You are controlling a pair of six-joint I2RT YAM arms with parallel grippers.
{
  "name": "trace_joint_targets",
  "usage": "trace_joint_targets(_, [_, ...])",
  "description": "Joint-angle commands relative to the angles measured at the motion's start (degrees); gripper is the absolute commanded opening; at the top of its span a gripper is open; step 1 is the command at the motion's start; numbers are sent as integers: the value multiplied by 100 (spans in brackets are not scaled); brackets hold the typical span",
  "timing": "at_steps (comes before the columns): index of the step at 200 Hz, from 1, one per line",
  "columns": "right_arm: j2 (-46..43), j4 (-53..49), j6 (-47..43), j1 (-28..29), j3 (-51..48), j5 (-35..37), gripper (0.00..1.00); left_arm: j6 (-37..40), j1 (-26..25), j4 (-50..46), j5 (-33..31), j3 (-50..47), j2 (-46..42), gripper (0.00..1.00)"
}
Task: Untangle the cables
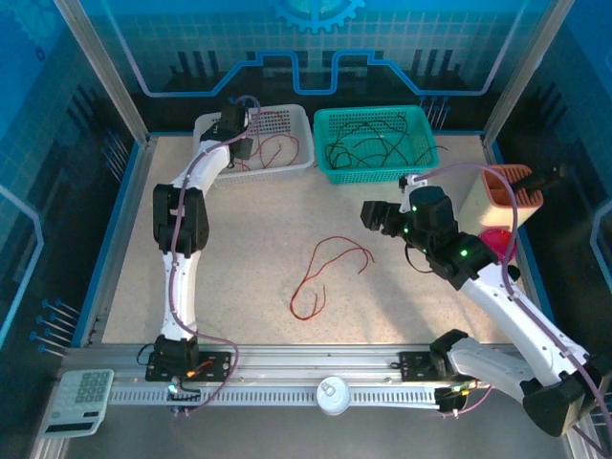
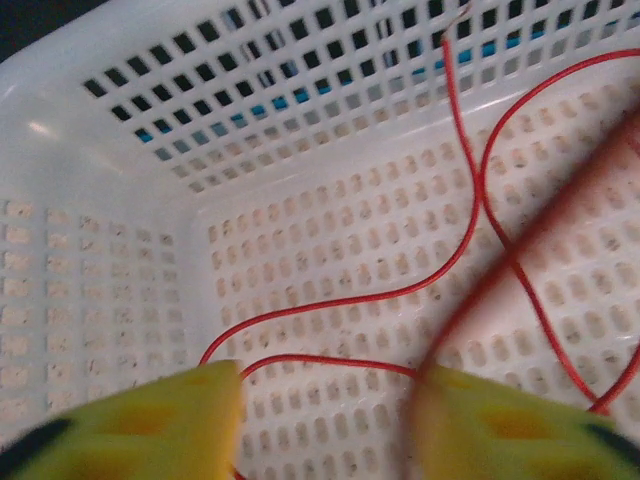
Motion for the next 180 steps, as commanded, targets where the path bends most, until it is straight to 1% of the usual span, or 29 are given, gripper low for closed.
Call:
trace_joint_targets(1, [98,149,-36,118,193,4,80,73,72,-228,-265,80,-146,98])
trace_joint_targets(40, [308,65,-78,300,55,72,80,-53,79,-108,-24,214,-586,99])
trace_joint_targets(65, [325,-43,-46,470,-164,75,80,-132,95,-242,2,381,-789,99])
trace_joint_targets(92, [324,-156,90,771,-438,84,79,-221,130,-266,-15,204,-1035,99])
trace_joint_targets(98, [321,-153,131,847,-657,79,79,-289,145,-259,0,115,-1112,99])
trace_joint_targets(119, [385,-57,311,1091,-997,83,79,-587,167,12,130,-496,-1535,99])
trace_joint_targets(132, [467,45,430,1245,-1180,79,80,-828,167,288,285,-978,-1943,99])
trace_joint_targets(154, [732,307,613,1499,-1403,-6,80,-1353,167,759,695,-1690,-2673,99])
trace_joint_targets(180, [1267,657,820,1805,-1483,-57,80,-2203,165,1321,1440,-2633,-3665,99])
